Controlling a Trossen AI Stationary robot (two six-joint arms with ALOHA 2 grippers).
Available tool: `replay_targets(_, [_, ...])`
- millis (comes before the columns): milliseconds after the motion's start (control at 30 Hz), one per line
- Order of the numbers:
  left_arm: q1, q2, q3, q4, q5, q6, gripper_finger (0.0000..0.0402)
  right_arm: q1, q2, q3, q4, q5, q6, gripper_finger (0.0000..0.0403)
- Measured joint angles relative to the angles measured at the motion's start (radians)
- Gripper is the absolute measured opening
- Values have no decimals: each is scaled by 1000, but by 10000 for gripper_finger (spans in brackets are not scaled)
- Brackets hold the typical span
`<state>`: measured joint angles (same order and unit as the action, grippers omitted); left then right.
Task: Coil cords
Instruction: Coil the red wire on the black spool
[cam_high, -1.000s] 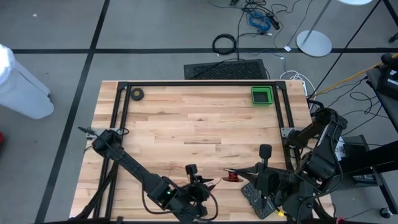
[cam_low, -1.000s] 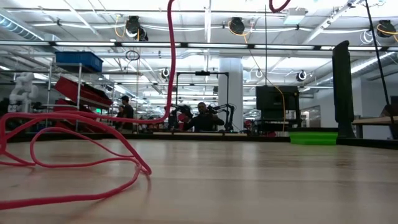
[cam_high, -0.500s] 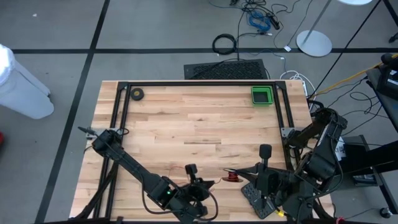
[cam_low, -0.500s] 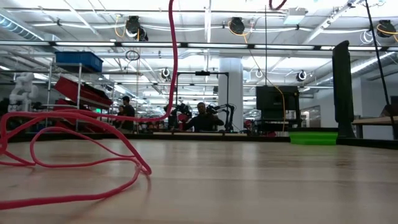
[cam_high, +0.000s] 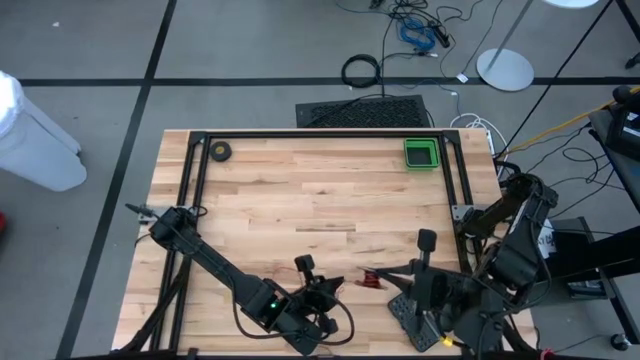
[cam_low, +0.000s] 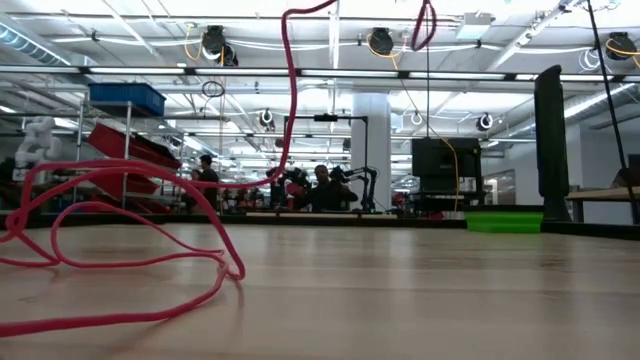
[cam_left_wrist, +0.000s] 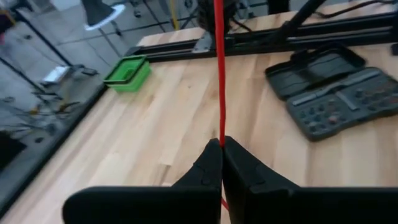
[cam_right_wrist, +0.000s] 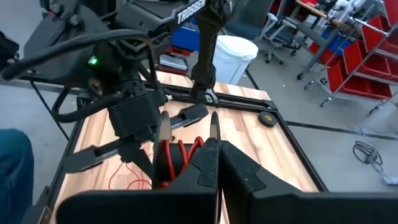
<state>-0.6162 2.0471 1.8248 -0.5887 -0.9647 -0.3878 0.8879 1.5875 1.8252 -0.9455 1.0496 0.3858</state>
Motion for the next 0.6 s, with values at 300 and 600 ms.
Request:
replay_targets(300, [7, 0, 0, 7, -17, -25, 1, -96, 40, 0, 21, 81, 54, 0])
replay_targets(600, [9, 0, 0, 3, -59, -25, 0, -162, 78, 0, 115, -2, -22, 0])
